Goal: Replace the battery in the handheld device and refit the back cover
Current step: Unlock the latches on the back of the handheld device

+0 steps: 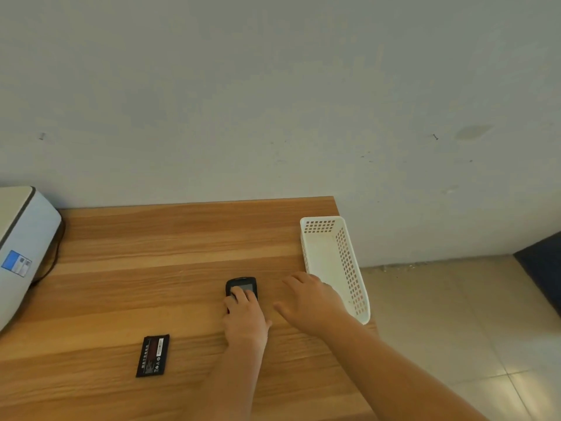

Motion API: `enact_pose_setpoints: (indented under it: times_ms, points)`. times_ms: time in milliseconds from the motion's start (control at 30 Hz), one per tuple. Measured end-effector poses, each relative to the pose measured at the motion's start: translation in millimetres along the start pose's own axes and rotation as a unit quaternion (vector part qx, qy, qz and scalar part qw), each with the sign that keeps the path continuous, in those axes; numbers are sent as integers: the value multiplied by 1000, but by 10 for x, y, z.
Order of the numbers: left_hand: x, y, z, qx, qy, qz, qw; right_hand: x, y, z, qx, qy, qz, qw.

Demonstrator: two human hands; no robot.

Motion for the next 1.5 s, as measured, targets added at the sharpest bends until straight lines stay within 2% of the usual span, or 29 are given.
enact_pose_setpoints:
  times_ms: [200,600,1000,1100,1233,1333,1500]
  points:
    - [6,0,28,-6,1,9,1000,-1,42,-4,-3,-4,-17,1000]
    - [-220,-85,48,-30,-20,-150,988,-82,100,-9,2,-7,-36,999]
    - [-720,-146,-11,-49,-42,-390,918,-233,149,7,5,-12,-26,1000]
    - [-809,-166,-19,-45,-59,-384,920,-266,186,0,2,-16,-24,1000]
    - [-844,-178,-11,-20,-63,-296,953,-274,218,-21,3,-16,-19,1000]
    - [-845,-164,0,-7,-69,-255,964,-254,229,-38,4,-15,-17,1000]
    - [-814,-105,26,1,-67,-269,961,-193,242,-64,11,-4,-31,999]
Point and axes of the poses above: each hand's wrist, its own z-axis towards the middle knuckle, its own y-axis out of the palm, x = y × z, the point moved 5 cm from there along z, towards the middle knuckle, and after that the axes turned 3 degrees about -z, right-handed, at the moved point
